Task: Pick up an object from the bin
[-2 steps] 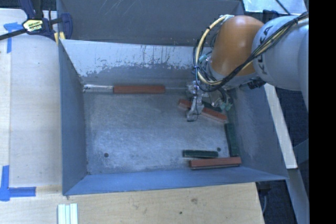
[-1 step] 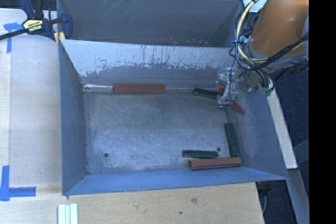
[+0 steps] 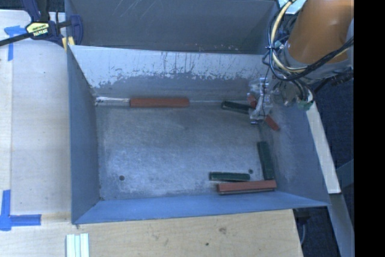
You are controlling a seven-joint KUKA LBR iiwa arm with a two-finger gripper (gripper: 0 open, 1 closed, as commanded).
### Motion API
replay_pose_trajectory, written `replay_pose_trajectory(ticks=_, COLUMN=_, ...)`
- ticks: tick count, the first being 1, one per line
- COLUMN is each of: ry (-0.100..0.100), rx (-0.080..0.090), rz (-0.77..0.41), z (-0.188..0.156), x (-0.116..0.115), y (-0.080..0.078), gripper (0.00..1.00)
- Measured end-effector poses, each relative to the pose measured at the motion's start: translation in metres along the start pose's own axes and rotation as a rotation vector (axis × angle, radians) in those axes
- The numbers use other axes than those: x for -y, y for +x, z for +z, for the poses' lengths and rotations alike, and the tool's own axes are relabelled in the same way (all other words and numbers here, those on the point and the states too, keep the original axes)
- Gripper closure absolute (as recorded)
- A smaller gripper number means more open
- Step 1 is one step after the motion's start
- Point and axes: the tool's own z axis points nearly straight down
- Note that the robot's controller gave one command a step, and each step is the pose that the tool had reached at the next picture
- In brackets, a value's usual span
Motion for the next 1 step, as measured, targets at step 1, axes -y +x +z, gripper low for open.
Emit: replay_pose_trajectory(ticks=1, ry=0.000, rx=-0.003, rz=-0.014, z=-0.0376, x=0.0017, y=-0.0005, gripper=1.00)
